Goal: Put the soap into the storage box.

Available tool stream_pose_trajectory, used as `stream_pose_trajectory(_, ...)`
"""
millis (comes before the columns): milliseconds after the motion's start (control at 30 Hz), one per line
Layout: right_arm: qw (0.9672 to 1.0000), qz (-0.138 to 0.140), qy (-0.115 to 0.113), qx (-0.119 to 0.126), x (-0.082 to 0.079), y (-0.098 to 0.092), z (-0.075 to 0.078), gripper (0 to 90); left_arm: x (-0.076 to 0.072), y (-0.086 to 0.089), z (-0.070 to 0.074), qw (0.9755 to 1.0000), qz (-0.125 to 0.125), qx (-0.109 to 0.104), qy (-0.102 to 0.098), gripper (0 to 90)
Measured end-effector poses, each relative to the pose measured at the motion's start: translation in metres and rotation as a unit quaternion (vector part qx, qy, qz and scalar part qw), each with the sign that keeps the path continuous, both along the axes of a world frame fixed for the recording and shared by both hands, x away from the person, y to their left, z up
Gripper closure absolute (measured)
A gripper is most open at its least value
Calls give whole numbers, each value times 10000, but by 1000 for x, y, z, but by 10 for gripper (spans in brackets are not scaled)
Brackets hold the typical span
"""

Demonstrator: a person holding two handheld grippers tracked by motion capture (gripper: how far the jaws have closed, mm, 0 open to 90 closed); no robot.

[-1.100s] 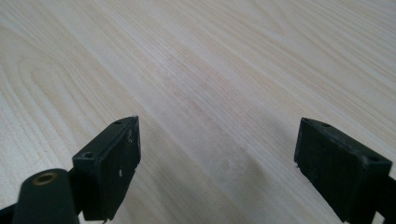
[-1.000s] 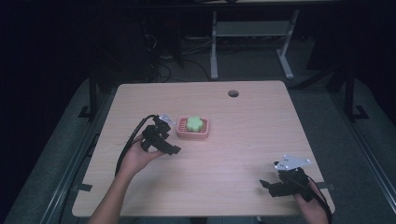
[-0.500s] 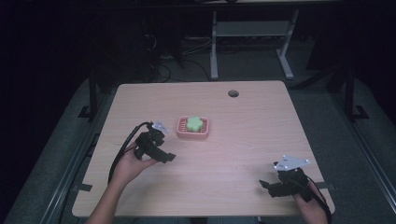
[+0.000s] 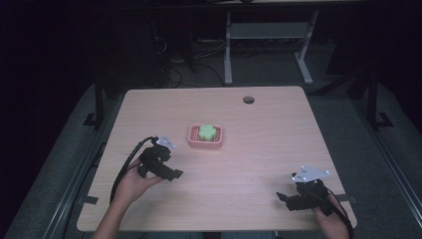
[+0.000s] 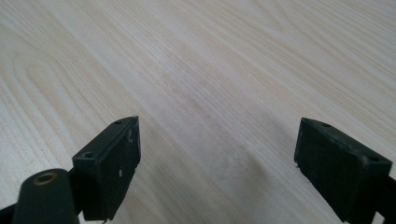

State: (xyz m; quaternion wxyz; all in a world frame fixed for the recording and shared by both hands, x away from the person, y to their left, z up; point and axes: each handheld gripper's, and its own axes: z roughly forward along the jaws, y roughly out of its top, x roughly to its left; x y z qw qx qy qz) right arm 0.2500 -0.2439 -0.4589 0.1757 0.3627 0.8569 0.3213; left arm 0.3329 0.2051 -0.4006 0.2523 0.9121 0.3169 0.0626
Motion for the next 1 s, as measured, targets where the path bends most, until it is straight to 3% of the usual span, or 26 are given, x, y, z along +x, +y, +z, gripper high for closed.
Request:
stream_pose_trajectory(300,10000,42,9,-56,0,2,0,140,-13,11,-4,9999,111,-84,-48,207)
stream_pose_trajectory(400,10000,57,-19,-61,0,2,0,140,-18,14,-6,9996,168,-234,-59,208)
stream_pose_trajectory(1000,10000,11,9,-53,0,2,-1,140,-44,26,-22,9995,221,-222,-90,208)
